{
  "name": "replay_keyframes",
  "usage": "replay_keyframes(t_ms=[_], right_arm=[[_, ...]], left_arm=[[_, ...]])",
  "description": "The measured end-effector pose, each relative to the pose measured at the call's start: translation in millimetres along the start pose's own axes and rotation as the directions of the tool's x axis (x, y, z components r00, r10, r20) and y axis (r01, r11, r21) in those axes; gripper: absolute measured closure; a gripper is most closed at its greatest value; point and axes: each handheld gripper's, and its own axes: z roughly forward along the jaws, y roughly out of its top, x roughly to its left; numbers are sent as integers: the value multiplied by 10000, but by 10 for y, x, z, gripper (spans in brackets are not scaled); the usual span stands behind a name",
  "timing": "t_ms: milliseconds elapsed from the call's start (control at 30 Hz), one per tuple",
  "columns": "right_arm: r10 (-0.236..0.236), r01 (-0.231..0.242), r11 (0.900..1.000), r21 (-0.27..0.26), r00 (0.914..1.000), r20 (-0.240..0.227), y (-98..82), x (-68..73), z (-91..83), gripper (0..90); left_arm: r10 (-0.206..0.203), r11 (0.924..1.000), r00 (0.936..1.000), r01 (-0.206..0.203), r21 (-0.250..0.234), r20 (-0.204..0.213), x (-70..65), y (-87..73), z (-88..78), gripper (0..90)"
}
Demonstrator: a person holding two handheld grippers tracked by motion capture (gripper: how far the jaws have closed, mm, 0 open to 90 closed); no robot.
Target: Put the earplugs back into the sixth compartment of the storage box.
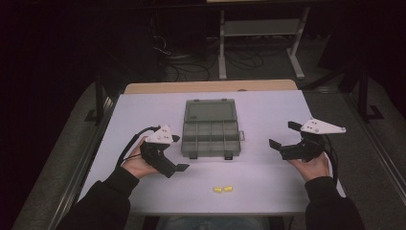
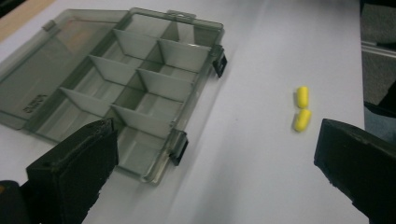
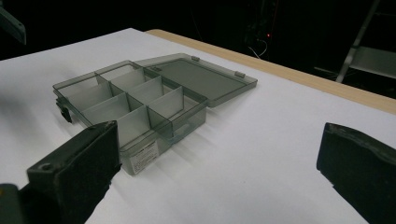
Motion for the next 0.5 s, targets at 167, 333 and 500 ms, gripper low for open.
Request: replay_keyframes(t_ms=[167, 333, 500], right_arm=[[-40, 40, 10000, 60, 10000, -17, -2, 4, 7, 0], [-47, 47, 10000, 27, 10000, -26, 0, 5, 4, 0], [-37, 37, 10000, 44, 10000, -51, 0, 9, 6, 0]], left_arm=[[238, 9987, 9994, -248, 439, 243, -56, 20, 136, 0], [412, 9967, 9978, -447, 677, 527, -111, 34, 243, 0], [582, 9940, 9947, -656, 876, 852, -177, 59, 354, 0]])
